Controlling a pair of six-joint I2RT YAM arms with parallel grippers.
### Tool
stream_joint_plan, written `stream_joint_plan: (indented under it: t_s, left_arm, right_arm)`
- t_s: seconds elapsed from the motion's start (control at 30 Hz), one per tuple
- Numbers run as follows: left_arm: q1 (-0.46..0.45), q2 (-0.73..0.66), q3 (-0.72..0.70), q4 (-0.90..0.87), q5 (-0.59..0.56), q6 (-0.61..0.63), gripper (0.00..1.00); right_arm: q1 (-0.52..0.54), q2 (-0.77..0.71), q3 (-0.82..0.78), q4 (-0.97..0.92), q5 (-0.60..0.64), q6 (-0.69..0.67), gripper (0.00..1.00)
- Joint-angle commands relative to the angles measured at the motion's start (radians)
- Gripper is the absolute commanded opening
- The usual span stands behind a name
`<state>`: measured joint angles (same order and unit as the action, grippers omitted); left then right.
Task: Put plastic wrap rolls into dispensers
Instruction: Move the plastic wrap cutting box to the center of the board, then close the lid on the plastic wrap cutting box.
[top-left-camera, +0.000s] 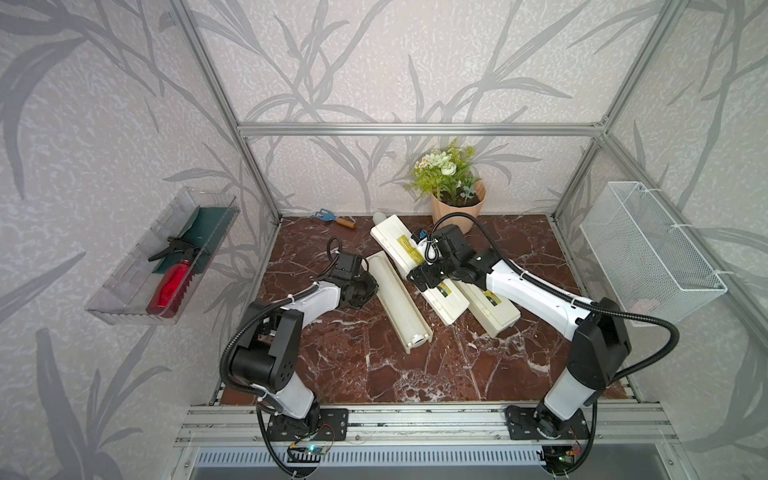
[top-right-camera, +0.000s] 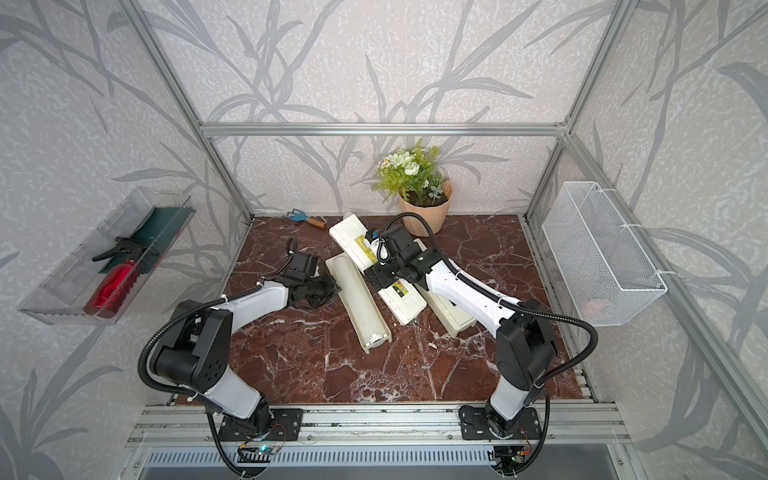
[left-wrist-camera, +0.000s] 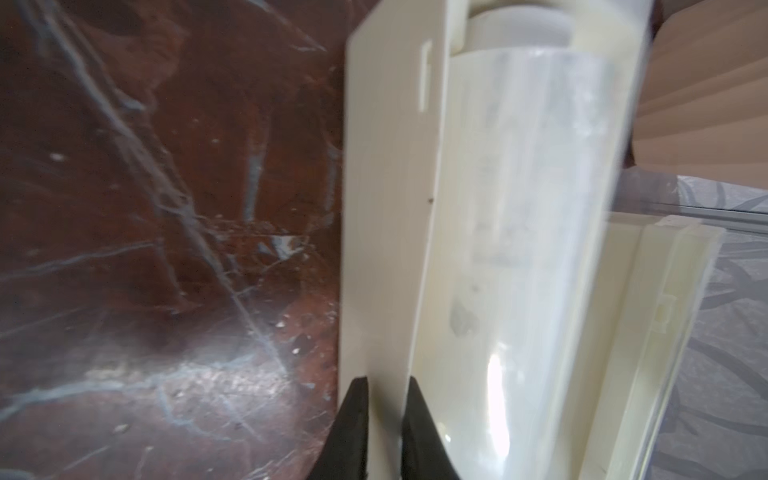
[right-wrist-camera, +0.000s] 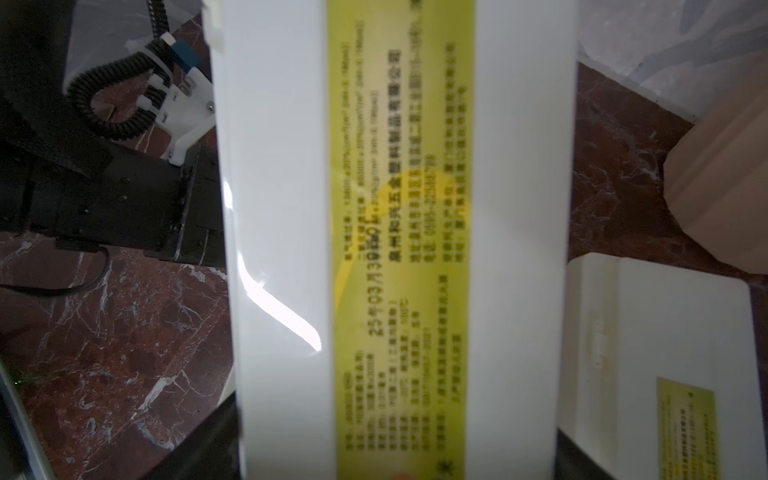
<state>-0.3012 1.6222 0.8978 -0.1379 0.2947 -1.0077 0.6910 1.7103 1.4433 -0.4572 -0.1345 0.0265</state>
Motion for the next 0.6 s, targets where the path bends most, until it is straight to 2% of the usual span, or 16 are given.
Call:
stream_joint_plan:
  t_s: [0.0,0.1,0.2,0.3,0.4,0.47,0.57]
  left_arm:
    - [-0.034,-0.019,0.004,-0.002,-0.064,-0.122,0.17]
    - [-0.065,-0.034,0.008,-0.015,-0.113,-0.149,0.17]
    - [-0.084,-0.085,0.013,-0.072,-0.185,-0.139,0.25]
    - [-0.083,-0.169,0.043,-0.171,-0.286,-0.051,0.28]
    - [-0.067,-0.23,0.097,-0.238,-0.384,0.077,0.43]
    - [-0.026,-0.234,0.138,-0.27,-0.372,0.157,0.47]
    - [0.07,-0.205,0.196,-0.293,-0.286,0.24,0.51]
  right_arm:
    - [-0.002,0.025,0.022,-0.027,-0.036,0.033,0.73]
    - [-0.007,0.027,0.033,-0.057,-0.036,0.06,0.73]
    - [-0.007,0.041,0.066,-0.108,-0.061,0.084,0.71]
    - [-0.002,0.055,0.091,-0.141,-0.1,0.131,0.69]
    - [0.013,0.072,0.127,-0.193,-0.079,0.161,0.69]
    - [0.033,0.083,0.153,-0.226,-0.058,0.171,0.69]
    - [0.073,0.1,0.16,-0.22,-0.003,0.212,0.69]
